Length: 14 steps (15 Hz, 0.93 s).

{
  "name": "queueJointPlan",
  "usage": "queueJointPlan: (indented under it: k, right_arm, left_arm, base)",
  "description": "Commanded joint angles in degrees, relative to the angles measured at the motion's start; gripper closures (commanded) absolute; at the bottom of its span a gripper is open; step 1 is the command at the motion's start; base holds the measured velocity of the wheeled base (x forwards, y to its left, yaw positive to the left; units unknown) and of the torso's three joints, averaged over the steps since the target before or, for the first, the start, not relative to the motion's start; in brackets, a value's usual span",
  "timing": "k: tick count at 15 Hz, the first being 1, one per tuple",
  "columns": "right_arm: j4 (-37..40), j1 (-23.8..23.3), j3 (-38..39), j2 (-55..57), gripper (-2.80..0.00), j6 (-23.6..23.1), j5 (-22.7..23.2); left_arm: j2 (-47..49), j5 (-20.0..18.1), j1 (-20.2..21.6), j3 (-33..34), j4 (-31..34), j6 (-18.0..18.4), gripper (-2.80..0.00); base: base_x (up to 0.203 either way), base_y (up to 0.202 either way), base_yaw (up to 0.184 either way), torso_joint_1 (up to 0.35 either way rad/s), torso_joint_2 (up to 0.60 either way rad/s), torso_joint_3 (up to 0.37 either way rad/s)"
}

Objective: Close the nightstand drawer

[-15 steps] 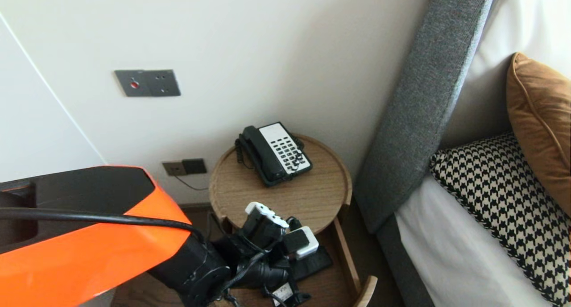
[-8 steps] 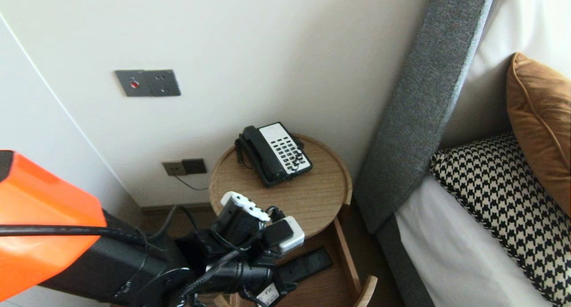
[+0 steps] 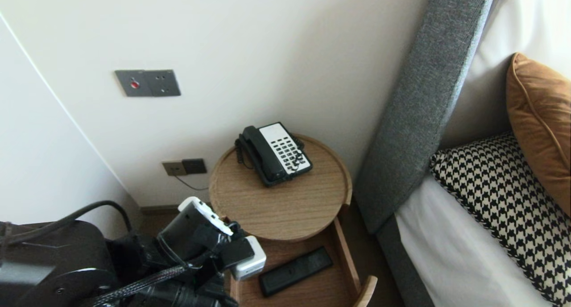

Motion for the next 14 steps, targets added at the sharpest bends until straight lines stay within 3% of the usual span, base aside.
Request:
queueJointPlan:
  k: [1,7,10,14]
  right_arm:
    - [0.00,0.00,-0.02,-0.28,0.00,-0.02,0.00]
    - [0.06,0.00,-0.02,-0.28,0.00,-0.02,0.00]
    - [0.06,0.00,-0.02,-0.28,0.00,-0.02,0.00]
    - [-0.01,0.00,-0.02,-0.28,0.00,-0.02,0.00]
  left_arm:
    - [-5.06,0.11,-0.02,1.12,3.73,-0.74,0.00]
    - [-5.20,2.84,-6.69,6.62,2.99,-5.17,0.00]
    - [-1.44,3.23,-10.37,6.48,-1.86,-11.04,0.00]
    - [4.06,3.97,-14.46,5.85,-6.02,-12.83,0.00]
  base:
    - [0.000,0.000,0.000,0.000,0.00,0.000]
    - [0.000,0.000,0.000,0.000,0.00,0.000]
    - [0.000,0.000,0.000,0.000,0.00,0.000]
    - [0.000,0.000,0.000,0.000,0.00,0.000]
